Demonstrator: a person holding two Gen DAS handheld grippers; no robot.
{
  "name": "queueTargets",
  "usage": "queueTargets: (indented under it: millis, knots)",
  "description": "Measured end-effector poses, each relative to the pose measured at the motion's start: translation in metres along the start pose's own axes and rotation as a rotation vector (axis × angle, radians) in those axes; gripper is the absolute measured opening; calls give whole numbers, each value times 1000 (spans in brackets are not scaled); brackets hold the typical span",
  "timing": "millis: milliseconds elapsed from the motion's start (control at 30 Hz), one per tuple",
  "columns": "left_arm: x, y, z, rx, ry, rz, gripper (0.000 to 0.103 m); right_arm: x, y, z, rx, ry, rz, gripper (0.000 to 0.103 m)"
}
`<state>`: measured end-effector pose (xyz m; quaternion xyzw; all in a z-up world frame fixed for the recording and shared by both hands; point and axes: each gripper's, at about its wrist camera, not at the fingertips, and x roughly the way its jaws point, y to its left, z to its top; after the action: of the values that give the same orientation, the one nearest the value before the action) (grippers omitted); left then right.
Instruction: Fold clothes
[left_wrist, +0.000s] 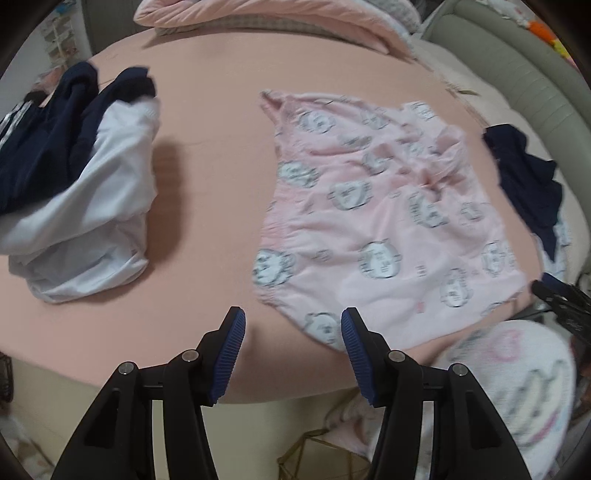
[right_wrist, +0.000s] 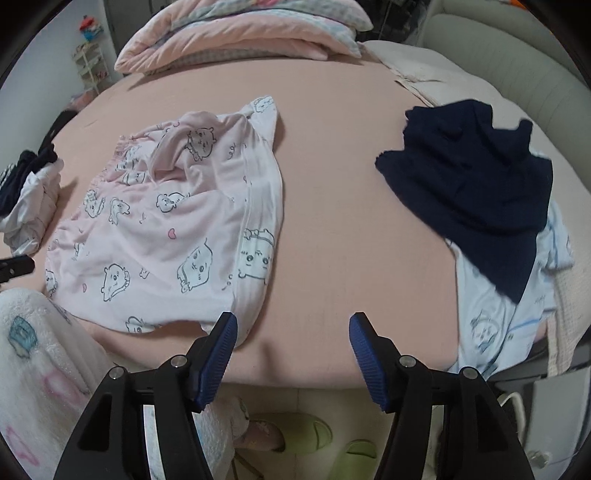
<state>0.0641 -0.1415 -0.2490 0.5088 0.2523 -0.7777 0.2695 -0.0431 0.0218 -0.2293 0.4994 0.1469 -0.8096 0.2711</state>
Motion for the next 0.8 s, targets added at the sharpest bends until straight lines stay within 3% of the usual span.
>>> queueTargets:
  millis: [133, 267, 433, 567, 800]
  knots:
    - [12, 17, -10, -117, 23, -58, 51, 6, -12, -6, 132, -10, 141, 63]
    - [22, 33, -21, -219, 32, -61, 51, 18, -22, -12, 269, -12, 282, 63]
    - [22, 44, -23, -295, 15, -138, 51, 30, -21, -12, 338, -8, 362, 63]
    - [21, 50, -17, -376, 4, -245, 51, 37, -19, -9, 360, -10, 394, 63]
    - [36, 45, -1, -470, 13, -340, 51, 50, -30, -10, 476, 3, 518, 62]
